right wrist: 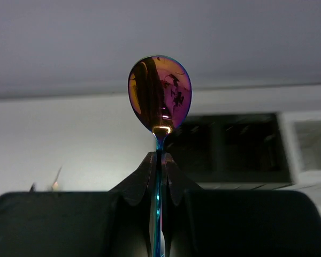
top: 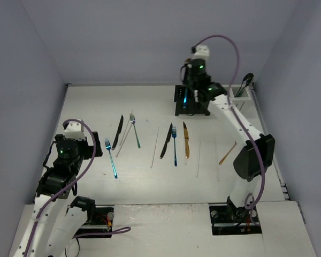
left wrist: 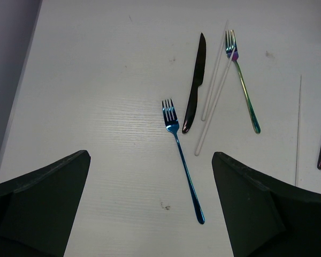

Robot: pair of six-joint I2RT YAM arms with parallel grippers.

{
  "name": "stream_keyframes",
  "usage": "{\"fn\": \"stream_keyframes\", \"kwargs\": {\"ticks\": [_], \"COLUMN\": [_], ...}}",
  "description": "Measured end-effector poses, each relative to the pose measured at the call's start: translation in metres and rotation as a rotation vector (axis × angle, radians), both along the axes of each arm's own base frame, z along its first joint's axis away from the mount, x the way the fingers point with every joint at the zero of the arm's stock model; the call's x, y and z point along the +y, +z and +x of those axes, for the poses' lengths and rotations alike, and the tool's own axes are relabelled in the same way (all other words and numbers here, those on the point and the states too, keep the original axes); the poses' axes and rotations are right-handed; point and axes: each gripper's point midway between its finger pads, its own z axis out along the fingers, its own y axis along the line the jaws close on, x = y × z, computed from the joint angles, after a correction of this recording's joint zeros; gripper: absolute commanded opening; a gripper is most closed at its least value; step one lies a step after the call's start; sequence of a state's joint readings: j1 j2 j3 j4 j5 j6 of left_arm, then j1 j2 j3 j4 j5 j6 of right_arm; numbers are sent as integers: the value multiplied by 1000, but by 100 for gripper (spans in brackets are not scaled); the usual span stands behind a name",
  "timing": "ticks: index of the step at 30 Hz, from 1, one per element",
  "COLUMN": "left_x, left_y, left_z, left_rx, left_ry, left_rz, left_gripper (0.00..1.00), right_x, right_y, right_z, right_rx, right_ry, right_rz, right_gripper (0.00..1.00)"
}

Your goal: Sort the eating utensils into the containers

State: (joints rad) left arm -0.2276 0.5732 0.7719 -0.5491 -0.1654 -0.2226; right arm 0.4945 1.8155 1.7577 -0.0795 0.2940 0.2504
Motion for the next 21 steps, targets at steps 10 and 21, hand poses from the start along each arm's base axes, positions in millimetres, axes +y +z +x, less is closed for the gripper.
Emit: {"fn": "stream_keyframes", "kwargs": {"ticks": [10,21], "left_x": [0,0], "left_y": [-1,-4], "left_z": [0,2], "left_rx": [7,18], "left_ry": [0,0], "left_rz": [2,5], "left_gripper": [97,97], "right_x": [-228,-305], "right_y": [57,20], "right_z": [58,104], "right_rx": [-196,-264], "right_ry": [-329,-397], "right_rz": [-84,-165], "right_gripper": [0,0]}}
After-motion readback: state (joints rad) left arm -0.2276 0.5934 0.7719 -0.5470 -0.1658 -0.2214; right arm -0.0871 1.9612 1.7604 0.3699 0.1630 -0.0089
